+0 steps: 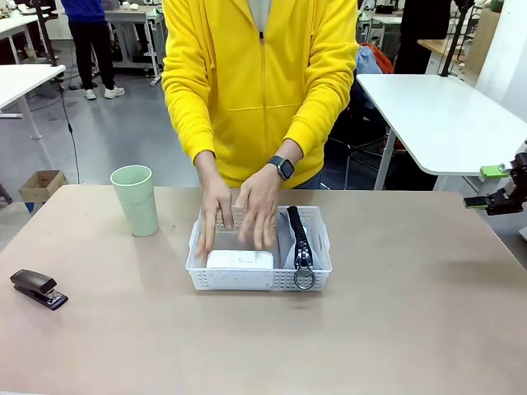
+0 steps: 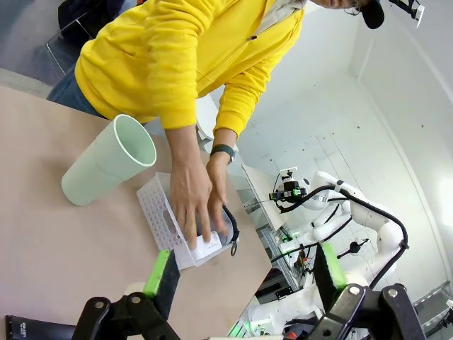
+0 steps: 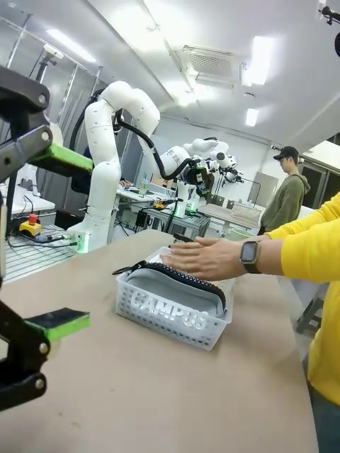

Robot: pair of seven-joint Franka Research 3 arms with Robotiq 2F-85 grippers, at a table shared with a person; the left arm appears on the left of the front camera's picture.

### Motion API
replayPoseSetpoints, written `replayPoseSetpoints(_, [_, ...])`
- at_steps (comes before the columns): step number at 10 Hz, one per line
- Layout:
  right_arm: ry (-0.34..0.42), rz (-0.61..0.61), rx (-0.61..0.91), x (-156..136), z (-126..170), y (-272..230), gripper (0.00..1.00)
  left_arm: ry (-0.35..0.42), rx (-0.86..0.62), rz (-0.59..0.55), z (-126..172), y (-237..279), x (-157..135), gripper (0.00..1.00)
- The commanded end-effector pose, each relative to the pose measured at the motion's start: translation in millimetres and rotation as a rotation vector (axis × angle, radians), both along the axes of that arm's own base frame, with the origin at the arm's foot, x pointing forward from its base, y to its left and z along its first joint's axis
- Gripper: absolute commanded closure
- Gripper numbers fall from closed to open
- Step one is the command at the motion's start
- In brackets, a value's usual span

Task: Efficiently arrange items inside the basket to fit them all.
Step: Pick up the Stapler and place it inside the Organizing basket.

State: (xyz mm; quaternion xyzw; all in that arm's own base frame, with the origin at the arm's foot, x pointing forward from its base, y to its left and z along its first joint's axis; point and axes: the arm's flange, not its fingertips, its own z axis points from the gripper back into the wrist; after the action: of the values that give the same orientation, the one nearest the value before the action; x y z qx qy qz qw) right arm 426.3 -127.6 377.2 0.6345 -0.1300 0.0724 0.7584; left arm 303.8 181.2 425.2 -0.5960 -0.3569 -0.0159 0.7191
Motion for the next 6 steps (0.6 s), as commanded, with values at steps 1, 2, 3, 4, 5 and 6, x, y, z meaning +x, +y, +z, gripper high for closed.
replayPoseSetpoints(1, [0.022,0.009,0.000,-2.5,4.0,0.3,0.00,-0.026,-0.003,-0.004,0.2,-0.2,-0.6,0.00])
replayPoseSetpoints(2, [0.022,0.009,0.000,-2.5,4.0,0.3,0.00,-0.026,-0.003,-0.004,0.2,-0.2,-0.6,0.00])
replayPoseSetpoints(3, [0.022,0.009,0.000,-2.5,4.0,0.3,0.00,-0.026,-0.003,-0.004,0.2,-0.2,-0.6,0.00])
replayPoseSetpoints(4, [0.022,0.009,0.000,-2.5,4.0,0.3,0.00,-0.026,-0.003,-0.004,0.2,-0.2,-0.6,0.00])
replayPoseSetpoints(5, [0.022,0.009,0.000,-2.5,4.0,0.3,0.00,0.000,0.000,0.000,0.0,0.0,0.0,0.00])
replayPoseSetpoints(6, [0.022,0.009,0.000,-2.5,4.0,0.3,0.00,0.014,0.244,-0.052,0.8,-15.7,-7.2,0.00])
